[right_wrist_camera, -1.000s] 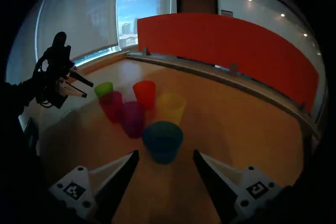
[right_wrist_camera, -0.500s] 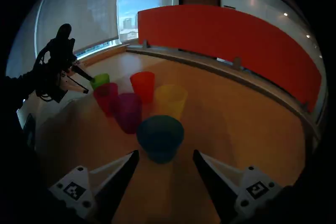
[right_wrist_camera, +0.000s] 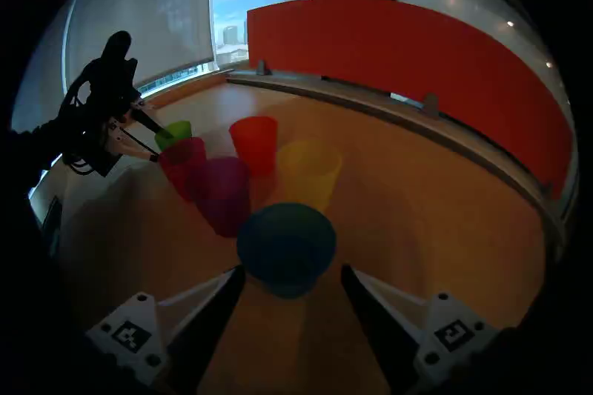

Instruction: Pour water

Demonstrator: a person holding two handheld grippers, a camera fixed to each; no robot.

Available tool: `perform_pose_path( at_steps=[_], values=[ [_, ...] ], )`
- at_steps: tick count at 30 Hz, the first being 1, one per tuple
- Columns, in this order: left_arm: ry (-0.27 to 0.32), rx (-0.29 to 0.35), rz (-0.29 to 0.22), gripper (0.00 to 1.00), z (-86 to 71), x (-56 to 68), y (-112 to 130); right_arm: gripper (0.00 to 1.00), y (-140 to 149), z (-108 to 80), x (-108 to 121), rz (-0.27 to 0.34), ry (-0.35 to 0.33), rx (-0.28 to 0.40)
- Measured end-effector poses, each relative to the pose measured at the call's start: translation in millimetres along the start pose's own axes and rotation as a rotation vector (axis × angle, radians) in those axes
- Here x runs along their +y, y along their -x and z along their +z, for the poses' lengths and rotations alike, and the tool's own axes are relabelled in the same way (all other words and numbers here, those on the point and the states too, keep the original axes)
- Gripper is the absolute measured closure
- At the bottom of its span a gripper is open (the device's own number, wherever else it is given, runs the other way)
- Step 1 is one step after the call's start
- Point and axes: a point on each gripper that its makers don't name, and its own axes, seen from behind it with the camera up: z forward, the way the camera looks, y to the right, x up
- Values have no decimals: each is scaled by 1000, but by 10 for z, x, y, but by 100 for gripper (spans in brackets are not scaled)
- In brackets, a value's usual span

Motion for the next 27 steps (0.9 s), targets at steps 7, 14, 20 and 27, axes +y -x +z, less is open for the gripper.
perform_pose_path(
  at_steps=[7, 14, 20, 27],
  values=[
    [2, -8, 1, 17, 51, -16, -9, 0, -20, 78, -25, -8, -12, -3],
    [1, -9, 3, 17, 104, -26, -40, 0, -30, 143, -32, -20, -14, -7],
    [5, -3, -1, 17, 148, -24, -89, 0, -32, 186, -33, -20, -14, -10],
    [13, 2, -7, 17, 194, -12, -121, 0, -59, 226, -37, -21, -18, -7]
  ],
)
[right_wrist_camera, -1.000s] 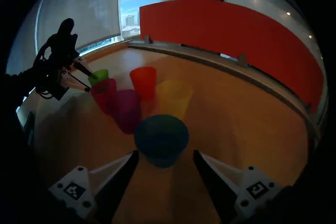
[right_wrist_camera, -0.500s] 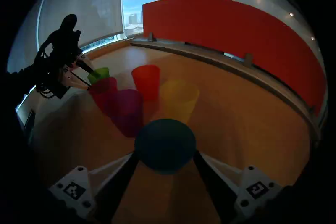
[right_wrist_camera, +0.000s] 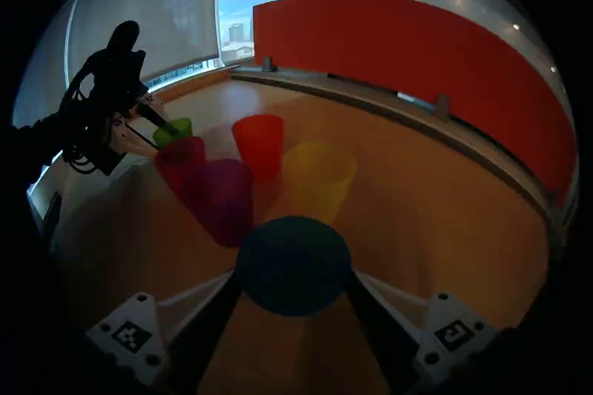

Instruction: Pour water

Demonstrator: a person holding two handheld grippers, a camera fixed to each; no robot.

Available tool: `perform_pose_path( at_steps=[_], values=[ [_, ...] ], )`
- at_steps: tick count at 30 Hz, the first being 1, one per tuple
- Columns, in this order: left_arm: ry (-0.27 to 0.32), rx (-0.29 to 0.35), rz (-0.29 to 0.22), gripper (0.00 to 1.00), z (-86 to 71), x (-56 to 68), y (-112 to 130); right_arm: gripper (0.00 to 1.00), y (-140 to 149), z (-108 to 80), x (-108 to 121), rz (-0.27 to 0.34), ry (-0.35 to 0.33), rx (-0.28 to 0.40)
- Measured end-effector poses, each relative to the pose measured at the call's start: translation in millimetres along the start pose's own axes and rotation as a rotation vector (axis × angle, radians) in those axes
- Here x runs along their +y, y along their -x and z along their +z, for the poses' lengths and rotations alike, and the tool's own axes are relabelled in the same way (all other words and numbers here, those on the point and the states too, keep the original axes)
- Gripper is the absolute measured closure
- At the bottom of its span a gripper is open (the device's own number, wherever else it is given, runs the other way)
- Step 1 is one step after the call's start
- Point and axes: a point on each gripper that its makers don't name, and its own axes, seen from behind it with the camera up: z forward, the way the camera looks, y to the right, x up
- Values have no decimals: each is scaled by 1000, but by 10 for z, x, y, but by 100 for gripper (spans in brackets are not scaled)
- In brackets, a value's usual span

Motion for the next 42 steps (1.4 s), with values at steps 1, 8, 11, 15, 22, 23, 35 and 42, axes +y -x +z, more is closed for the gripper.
perform_pose_path(
  at_steps=[1, 8, 11, 15, 22, 23, 35, 42],
  values=[
    [1, 1, 0, 17, 7, 3, -3, 0, -2, 5, 0, 0, 0, 0],
    [7, 8, -7, 17, 54, 7, -30, 0, -10, 32, -5, -3, -2, -2],
    [10, 12, -21, 17, 69, 8, -43, 0, -16, 37, -7, -4, -3, -2],
    [13, 13, -36, 17, 81, 8, -48, 0, -16, 40, -8, -6, -3, -3],
    [6, 19, -35, 18, 84, -1, -56, 0, -3, 40, -6, -10, -2, -6],
    [6, 20, -33, 18, 82, 2, -59, 0, -4, 38, -5, -10, -2, -5],
    [7, 42, -34, 18, 22, 16, -118, 10, 4, 58, 5, -14, 0, -12],
    [3, 51, -36, 18, -21, 11, -124, 12, -5, 45, -15, -31, -1, 0]
  ],
)
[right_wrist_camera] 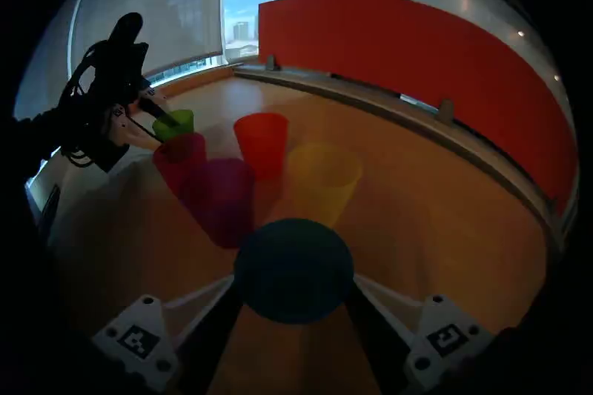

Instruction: Pour water

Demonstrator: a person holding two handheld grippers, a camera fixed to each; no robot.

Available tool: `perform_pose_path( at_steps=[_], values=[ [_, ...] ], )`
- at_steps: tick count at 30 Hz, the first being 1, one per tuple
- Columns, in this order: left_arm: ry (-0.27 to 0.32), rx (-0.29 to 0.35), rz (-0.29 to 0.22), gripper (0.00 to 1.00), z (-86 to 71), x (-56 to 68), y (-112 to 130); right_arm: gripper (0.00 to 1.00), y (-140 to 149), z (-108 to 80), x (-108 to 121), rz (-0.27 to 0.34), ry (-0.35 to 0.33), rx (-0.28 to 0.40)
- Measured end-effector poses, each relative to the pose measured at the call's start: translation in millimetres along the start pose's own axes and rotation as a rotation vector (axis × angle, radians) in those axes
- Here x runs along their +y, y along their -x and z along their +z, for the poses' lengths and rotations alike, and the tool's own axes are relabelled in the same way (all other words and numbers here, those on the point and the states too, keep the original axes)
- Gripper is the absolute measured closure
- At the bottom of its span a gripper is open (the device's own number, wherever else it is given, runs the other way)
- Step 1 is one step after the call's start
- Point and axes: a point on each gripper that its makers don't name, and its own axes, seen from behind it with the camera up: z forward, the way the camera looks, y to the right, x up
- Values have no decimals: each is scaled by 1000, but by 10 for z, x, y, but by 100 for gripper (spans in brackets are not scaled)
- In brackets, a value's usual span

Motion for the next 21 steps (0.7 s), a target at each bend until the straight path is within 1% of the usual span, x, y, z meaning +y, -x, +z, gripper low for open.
perform_pose_path(
  at_steps=[6, 11, 21],
  values=[
    [-3, 19, -7, 18, -68, 13, -37, 12, -42, -52, -21, 2, 3, 18],
    [-8, 44, -10, 18, -160, 50, -94, 12, -139, -156, -41, 16, 13, 47],
    [-29, 132, -11, 18, -482, 164, -298, 12, -434, -488, -123, 38, 41, 143]
  ],
)
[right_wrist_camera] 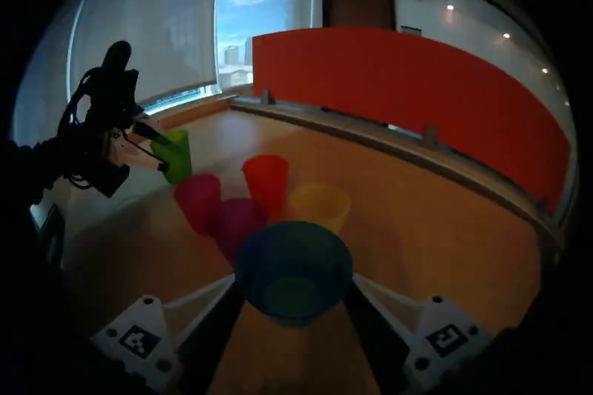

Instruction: Pour water

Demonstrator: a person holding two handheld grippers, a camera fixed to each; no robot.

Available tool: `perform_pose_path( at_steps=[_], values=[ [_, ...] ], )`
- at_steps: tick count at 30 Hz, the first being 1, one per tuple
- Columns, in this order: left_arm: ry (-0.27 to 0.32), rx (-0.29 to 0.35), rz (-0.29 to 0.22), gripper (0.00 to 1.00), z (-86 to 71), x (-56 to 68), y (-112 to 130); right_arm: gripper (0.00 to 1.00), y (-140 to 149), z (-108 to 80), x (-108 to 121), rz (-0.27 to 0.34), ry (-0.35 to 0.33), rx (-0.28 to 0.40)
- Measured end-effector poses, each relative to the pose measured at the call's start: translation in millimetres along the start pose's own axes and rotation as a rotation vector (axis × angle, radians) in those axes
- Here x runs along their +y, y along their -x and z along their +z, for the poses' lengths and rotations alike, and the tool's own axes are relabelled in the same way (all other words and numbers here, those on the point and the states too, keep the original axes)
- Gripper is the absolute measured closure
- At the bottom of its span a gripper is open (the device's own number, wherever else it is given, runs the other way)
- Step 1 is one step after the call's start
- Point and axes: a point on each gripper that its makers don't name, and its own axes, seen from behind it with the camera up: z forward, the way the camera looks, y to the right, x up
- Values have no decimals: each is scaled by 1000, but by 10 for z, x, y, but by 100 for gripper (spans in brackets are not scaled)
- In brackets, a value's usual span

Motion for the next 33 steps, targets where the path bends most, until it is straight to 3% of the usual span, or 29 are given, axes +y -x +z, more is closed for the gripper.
perform_pose_path(
  at_steps=[17, 33],
  values=[
    [-52, 218, -5, 18, -556, 126, -463, 12, -442, -355, -272, -31, 17, 141],
    [-39, 366, -23, 18, -791, 277, -713, 12, -722, -470, -426, -29, 8, 237]
  ],
)
